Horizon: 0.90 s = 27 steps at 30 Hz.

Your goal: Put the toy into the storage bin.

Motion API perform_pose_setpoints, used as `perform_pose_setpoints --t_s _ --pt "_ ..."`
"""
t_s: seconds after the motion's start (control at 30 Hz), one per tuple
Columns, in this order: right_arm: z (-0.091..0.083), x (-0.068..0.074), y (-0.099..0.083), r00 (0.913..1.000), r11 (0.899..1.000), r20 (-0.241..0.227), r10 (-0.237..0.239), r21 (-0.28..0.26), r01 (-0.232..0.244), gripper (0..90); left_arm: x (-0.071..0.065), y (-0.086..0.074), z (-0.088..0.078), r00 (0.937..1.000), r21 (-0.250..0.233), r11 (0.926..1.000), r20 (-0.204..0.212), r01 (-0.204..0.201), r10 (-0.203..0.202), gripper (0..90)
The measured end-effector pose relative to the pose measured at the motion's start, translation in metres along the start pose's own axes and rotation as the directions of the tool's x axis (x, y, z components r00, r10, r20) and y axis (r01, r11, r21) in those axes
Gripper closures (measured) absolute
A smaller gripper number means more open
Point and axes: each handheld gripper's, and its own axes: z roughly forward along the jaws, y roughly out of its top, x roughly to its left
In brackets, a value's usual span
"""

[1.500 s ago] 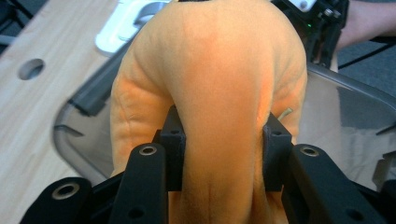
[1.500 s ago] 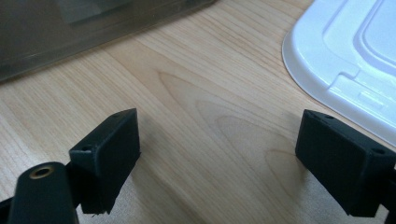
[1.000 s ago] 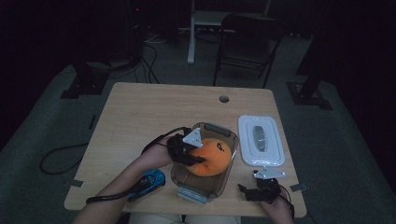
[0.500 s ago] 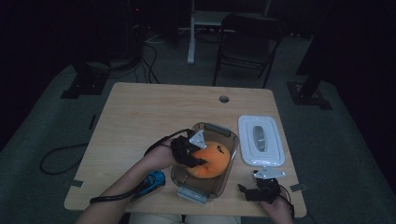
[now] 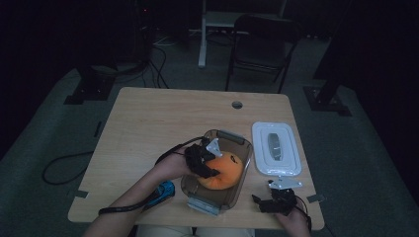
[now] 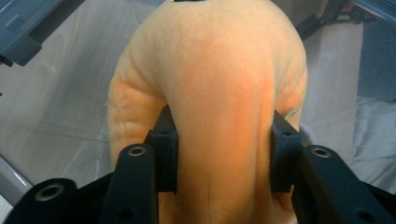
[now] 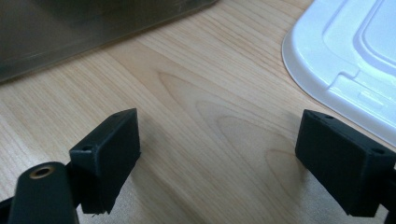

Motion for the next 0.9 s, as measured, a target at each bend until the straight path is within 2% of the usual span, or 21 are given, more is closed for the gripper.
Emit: perform_pose_setpoints --t_s 0.17,0.43,0.53,0.7,0.9 --pt "0.0 0.0 0.0 1.0 1.0 0.0 0.0 0.0 0.0 13.5 -0.002 0.002 0.002 0.9998 0.018 0.9998 -0.017 0.003 -0.002 47.2" --pt "0.0 0.0 0.0 1.0 1.0 0.0 0.0 0.0 0.0 13.5 -0.003 0.004 0.006 0.9998 0.033 0.9993 -0.008 0.017 -0.017 31.4" --pt "0.0 0.0 0.0 1.0 1.0 0.0 0.0 0.0 0.0 13.5 -0.003 0.005 0.003 0.9997 0.0 0.9997 0.006 0.024 -0.024 30.8" --pt "0.0 0.0 0.0 1.0 1.0 0.0 0.0 0.0 0.0 13.5 0.0 0.003 -0.002 0.9985 -0.004 0.9986 0.012 0.053 -0.053 29.1" --pt "0.0 0.0 0.0 1.0 1.0 0.0 0.0 0.0 0.0 13.5 0.0 -0.002 -0.007 0.9952 -0.023 0.9949 0.011 0.098 -0.098 20.6"
